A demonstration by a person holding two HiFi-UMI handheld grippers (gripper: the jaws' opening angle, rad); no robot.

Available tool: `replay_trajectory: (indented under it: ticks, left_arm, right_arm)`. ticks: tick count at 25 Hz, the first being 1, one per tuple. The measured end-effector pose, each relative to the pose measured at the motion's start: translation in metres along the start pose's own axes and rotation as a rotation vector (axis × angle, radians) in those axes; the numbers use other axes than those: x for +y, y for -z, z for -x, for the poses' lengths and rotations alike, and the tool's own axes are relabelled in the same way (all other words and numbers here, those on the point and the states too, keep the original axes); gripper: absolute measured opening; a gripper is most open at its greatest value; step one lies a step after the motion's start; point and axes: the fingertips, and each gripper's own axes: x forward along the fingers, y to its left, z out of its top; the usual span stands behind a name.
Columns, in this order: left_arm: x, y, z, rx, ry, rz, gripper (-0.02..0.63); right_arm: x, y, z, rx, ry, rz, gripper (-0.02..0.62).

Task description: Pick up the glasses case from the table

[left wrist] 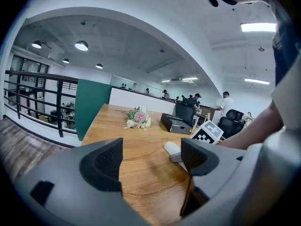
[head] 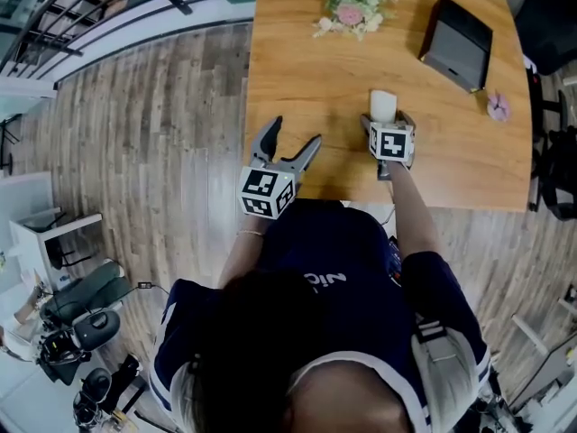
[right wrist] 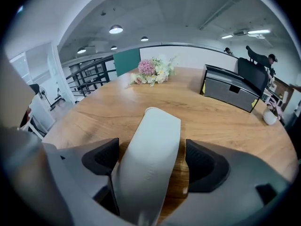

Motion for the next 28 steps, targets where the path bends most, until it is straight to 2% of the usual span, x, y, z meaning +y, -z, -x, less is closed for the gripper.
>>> replay_trajectory:
  ticks: [2, 5, 9, 15, 19, 28]
  left_arm:
    - [0.001, 0.000, -0.001, -0.002, 0.000, 0.005, 0.383]
    - [-0.008, -0.001, -0.006, -0.003, 0.016, 0.002, 0.383]
    - [-0.016, 0.001, -0.007, -0.001, 0.028, -0.010, 0.383]
    - [-0.010, 0.004, 0.002, 0.001, -0.002, -0.005, 0.380]
    - [-0.007, 0.004, 0.008, -0.002, -0.013, -0.002, 0.379]
    - [-0.023, 0.007, 0.006, -0.003, 0.033, -0.016, 0.379]
  right_arm:
    - [0.004, -0.003, 0.000, 0.010, -0.004, 0.005, 0.435]
    - [0.007, -0.003, 0.003, 0.057, 0.005, -0.008, 0.348]
    - [0.006, -0.003, 0.004, 0.045, 0.012, -0.037, 0.333]
    - [0.001, 0.004, 0.005, 0.065, 0.005, -0.041, 0.327]
    - [0.005, -0.006, 0.016, -0.004, -0.004, -0.037, 0.325]
    - [0.015, -0.036, 0.058, -0.170, -0.010, -0.007, 0.325]
